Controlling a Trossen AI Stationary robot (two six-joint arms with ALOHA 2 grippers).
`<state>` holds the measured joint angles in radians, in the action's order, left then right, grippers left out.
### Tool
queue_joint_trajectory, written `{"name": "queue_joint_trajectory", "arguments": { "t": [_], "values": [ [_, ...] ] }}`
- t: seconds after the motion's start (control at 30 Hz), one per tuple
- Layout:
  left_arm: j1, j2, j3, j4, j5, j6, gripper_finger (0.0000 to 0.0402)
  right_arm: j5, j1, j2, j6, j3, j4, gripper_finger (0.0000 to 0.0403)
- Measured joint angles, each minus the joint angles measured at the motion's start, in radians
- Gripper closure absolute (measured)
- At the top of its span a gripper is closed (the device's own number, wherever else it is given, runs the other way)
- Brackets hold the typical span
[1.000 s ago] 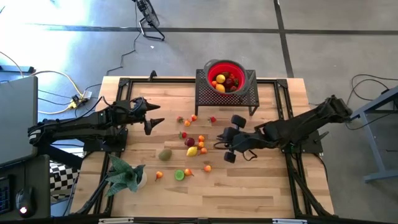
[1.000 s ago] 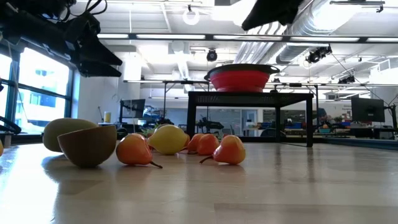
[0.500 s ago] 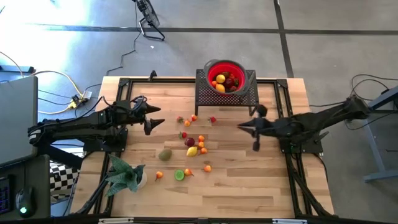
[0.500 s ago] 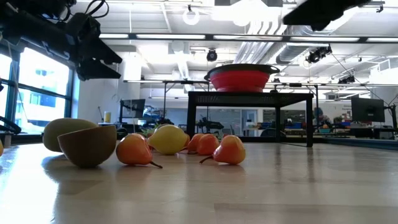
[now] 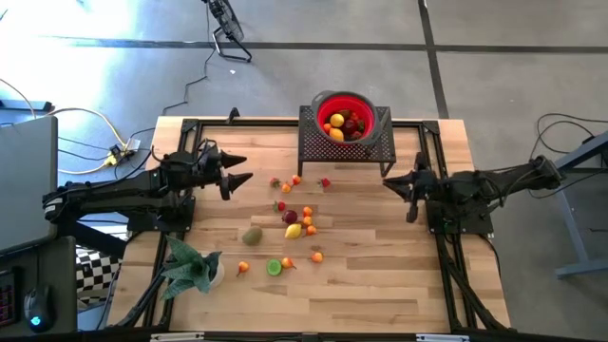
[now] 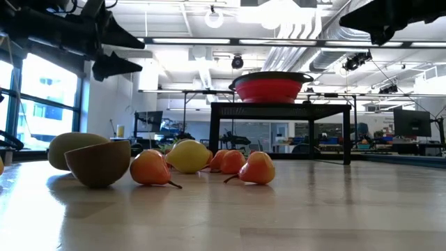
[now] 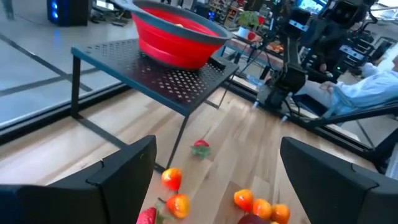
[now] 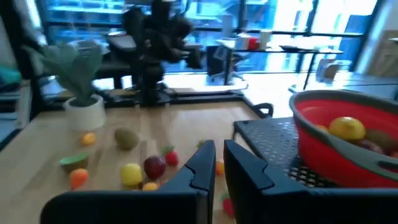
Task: Pick & Place Fruit
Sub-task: Put the kiwi into the strainer on the shelf
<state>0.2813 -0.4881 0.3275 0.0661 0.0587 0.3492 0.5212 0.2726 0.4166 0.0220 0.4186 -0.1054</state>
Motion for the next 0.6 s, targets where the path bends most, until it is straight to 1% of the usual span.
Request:
{"name": "queue_joint_trajectory", "arguments": {
  "t": [0.13,0.2,0.47,0.6],
  "values": [
    [0.000,0.000,0.000,-0.002,-0.031,0.000,0.0064,0.159,0.000,-0.014,-0.010,-0.016,0.010,0.0377],
    [0.000,0.000,0.000,-0.002,-0.044,0.001,0.0064,0.207,0.000,-0.014,-0.027,-0.021,0.015,0.0377],
    [-0.008,-0.011,0.000,-0.001,-0.044,0.041,0.0064,0.217,0.000,-0.020,-0.052,-0.023,-0.011,0.0377],
    [-0.081,-0.065,0.000,0.046,-0.017,0.047,0.0064,0.233,0.000,-0.028,-0.047,-0.023,-0.015,0.0377]
  ]
}}
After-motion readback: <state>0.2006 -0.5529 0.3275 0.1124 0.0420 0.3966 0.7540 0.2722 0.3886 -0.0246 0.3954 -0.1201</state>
